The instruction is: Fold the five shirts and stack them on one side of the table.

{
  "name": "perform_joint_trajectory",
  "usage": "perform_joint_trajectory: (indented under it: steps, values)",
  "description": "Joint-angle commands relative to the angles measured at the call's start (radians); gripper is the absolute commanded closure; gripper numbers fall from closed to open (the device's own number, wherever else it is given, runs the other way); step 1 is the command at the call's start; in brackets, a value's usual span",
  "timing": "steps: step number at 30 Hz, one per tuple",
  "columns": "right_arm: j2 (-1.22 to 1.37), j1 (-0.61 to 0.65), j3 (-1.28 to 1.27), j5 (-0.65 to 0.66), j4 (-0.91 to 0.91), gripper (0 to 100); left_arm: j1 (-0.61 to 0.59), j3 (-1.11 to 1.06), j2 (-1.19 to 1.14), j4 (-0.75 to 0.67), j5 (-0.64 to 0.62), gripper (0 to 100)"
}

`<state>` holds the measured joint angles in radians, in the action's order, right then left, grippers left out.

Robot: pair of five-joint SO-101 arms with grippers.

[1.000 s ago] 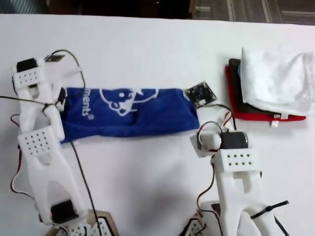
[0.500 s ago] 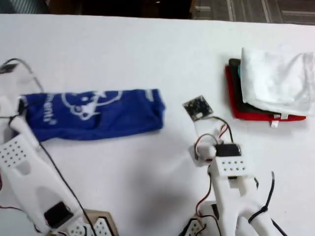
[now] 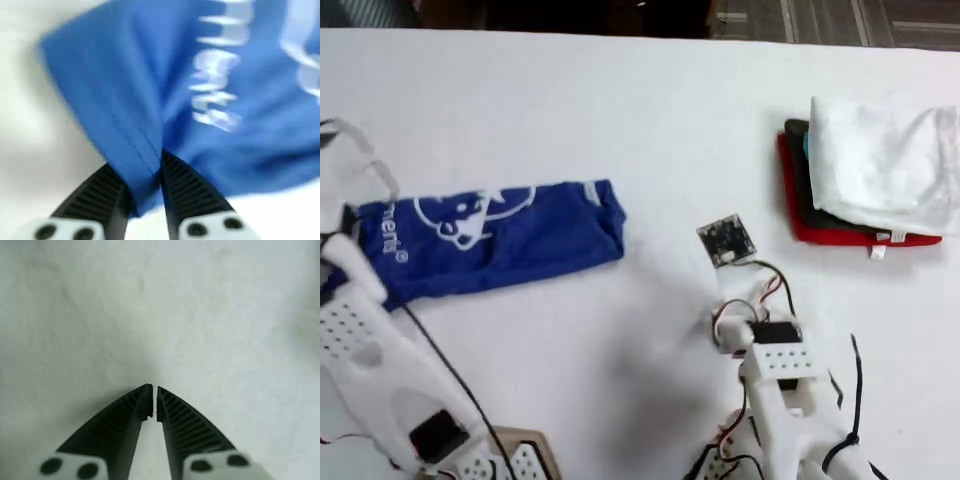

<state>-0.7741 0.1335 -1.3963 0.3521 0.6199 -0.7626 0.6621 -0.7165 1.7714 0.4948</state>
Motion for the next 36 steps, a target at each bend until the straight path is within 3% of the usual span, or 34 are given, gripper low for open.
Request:
perform_joint_trajectory:
  steps: [1, 8, 13, 20, 27, 36]
  values:
    - [-0.03, -0.008, 0.005, -0.006, -0.016, 97.6, 0.18, -0.225, 0.322, 0.015, -0.068, 97]
    - [-0.03, -0.008, 0.003, -0.006, -0.016, 97.6, 0.605, -0.346, 0.546, 0.009, -0.255, 97]
    - [-0.028, -0.008, 0.003, -0.006, -0.016, 97.6, 0.773, -0.338, 0.511, -0.097, -0.302, 97]
    - [-0.028, -0.008, 0.003, -0.006, -0.016, 97.6, 0.856, -0.291, 0.385, -0.189, -0.374, 97]
    - [-0.028, -0.008, 0.003, -0.006, -0.016, 97.6, 0.914, -0.091, 0.262, -0.118, -0.448, 97]
    - [-0.028, -0.008, 0.003, -0.006, -0.016, 97.6, 0.95, 0.074, 0.112, -0.084, -0.45, 97]
